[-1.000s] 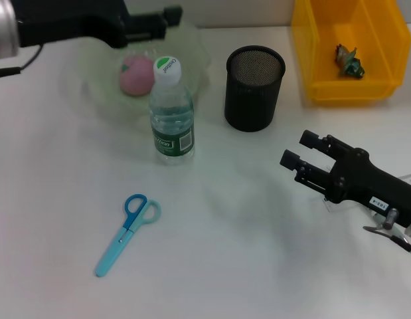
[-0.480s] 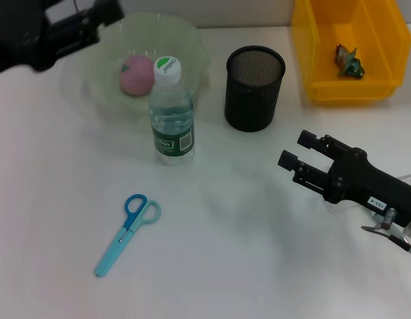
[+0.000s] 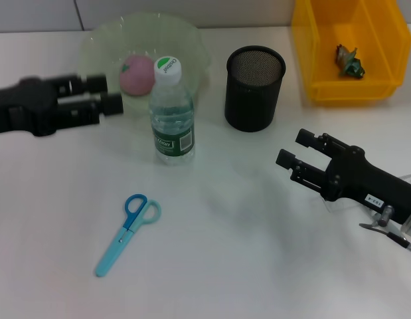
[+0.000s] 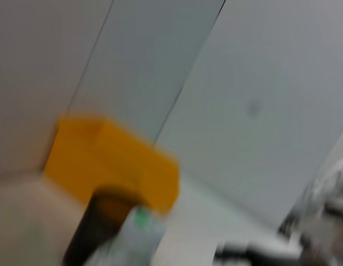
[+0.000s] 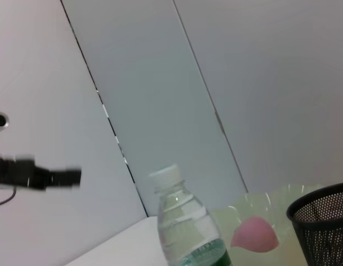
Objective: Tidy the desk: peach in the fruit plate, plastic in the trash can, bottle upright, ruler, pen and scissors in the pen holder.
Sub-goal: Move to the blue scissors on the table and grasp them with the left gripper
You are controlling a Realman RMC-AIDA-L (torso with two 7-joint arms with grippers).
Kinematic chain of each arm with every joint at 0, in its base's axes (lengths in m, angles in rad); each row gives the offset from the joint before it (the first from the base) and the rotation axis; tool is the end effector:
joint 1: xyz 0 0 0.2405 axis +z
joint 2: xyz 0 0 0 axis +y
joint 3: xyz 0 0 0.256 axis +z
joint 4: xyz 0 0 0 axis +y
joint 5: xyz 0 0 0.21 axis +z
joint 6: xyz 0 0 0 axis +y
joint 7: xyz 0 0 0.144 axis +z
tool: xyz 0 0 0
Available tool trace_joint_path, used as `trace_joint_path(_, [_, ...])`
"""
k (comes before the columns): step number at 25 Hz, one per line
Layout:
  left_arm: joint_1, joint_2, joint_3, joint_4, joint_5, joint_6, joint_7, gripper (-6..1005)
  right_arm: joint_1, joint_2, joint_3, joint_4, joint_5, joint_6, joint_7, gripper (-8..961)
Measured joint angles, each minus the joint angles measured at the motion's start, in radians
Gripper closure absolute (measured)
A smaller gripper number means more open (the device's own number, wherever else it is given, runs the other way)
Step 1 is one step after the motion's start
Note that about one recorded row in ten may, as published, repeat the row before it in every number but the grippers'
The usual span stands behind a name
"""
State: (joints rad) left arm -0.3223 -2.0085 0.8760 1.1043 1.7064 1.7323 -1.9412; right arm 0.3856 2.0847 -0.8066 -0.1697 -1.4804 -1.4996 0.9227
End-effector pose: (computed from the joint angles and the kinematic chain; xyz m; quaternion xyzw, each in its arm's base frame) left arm -0.2370 0.3024 0.0829 -0.9032 -0.3056 -0.2872 0.0914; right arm 0.2979 0.2667 -0.0508 -0.8476 0.2773 0.3909 0.2275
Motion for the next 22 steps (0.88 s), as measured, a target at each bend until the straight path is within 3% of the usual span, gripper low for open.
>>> trace_joint_path(2, [-0.014,-0.006,0.012,0.075,0.104,0.006,-0.094,285,0.0,0.0,0.003,0.0,0.0,0.004,0.0,232])
trace_joint_path(6, [-0.051,-0.042,0.066,0.252,0.363,0.048,-0.279,284,0.0,-0.001,0.008,-0.003,0.001,0.006,0.0,232])
trace_joint_path(9, [-0.074,-0.058,0.142,0.344,0.514,0.074,-0.406,284,0.0,-0.001,0.009,-0.005,0.002,0.016,-0.001,232])
trace_joint_path(13, [-0.103,-0.057,0.245,0.376,0.619,0.079,-0.539,285,0.005,0.0,0.009,-0.005,0.002,0.039,-0.003,232])
trace_joint_path(17, [-0.135,-0.06,0.292,0.369,0.716,0.078,-0.629,285,0.016,0.0,0.01,-0.003,0.004,0.061,-0.003,232])
trace_joint_path(22, [-0.174,-0.061,0.335,0.323,0.745,0.07,-0.727,286,0.027,0.0,0.027,0.001,0.025,0.076,0.008,232])
